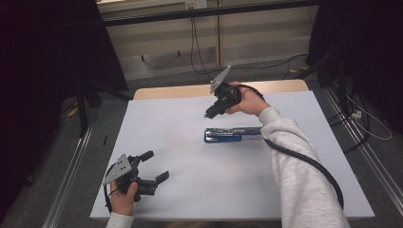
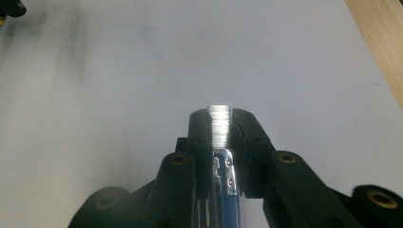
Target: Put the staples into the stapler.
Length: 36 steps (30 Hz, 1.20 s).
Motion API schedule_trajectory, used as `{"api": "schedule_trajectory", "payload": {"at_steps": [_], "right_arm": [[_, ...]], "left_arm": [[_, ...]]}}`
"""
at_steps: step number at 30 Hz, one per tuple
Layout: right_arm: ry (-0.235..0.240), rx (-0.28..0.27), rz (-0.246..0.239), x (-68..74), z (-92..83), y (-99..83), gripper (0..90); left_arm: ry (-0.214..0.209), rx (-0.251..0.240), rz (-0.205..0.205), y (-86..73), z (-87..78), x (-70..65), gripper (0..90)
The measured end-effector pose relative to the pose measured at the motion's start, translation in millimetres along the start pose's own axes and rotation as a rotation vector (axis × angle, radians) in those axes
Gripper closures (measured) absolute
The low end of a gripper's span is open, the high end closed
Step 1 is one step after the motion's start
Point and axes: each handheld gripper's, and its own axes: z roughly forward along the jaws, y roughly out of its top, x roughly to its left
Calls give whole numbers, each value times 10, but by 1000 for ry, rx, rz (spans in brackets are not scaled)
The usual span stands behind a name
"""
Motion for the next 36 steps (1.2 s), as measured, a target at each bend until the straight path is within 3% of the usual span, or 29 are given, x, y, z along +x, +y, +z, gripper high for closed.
{"api": "schedule_trajectory", "payload": {"at_steps": [1,9,14,17,36], "right_arm": [[-2,1,1,1,-2,-3,784],[-1,1,6,-5,-9,-21,785],[0,3,9,-6,14,-35,785],[2,8,9,-6,33,-45,785],[15,13,19,-5,152,-132,785]], "left_arm": [[-7,3,-20,-5,3,-13,28],[-10,2,-21,-5,9,-9,28],[-3,3,5,-1,10,4,28],[-16,9,-21,-7,14,-13,28],[-24,3,-16,-7,21,-10,28]]}}
